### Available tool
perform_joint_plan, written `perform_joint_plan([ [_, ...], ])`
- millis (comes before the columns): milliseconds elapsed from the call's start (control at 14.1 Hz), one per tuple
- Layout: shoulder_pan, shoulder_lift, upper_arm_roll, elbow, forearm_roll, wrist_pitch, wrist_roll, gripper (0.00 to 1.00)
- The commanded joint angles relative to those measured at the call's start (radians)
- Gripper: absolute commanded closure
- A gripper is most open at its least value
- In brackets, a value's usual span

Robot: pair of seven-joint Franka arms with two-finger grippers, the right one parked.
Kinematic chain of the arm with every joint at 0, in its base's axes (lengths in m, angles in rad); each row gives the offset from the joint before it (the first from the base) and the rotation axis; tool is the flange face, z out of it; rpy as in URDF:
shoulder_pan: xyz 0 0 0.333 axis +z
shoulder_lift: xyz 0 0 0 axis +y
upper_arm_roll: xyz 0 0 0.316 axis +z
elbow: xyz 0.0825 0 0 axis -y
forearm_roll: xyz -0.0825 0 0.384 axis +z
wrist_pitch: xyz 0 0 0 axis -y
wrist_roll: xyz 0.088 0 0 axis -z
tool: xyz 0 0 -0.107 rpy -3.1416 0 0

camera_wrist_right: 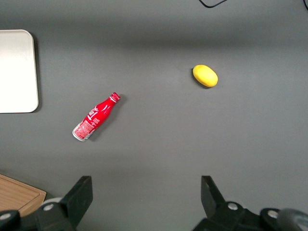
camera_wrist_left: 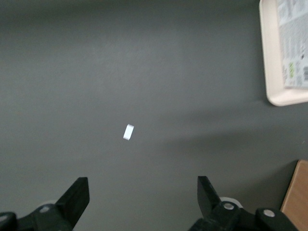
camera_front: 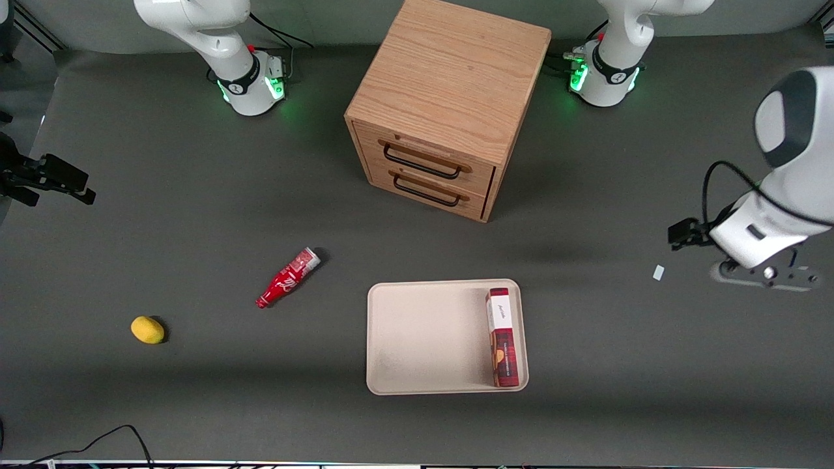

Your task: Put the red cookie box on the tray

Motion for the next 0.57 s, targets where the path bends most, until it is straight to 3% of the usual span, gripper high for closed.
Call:
perform_joint_plan([
  [0,-0.014,-0.164,0.06,-0.205,-0.01,0.072,0.076,0.0],
  [283,-0.015,-0.228,0.089,-0.194,0.006,-0.02,0.098,0.0],
  [496,-0.015,-0.206,0.089,-0.093,0.021,-0.101,0.098,0.0],
])
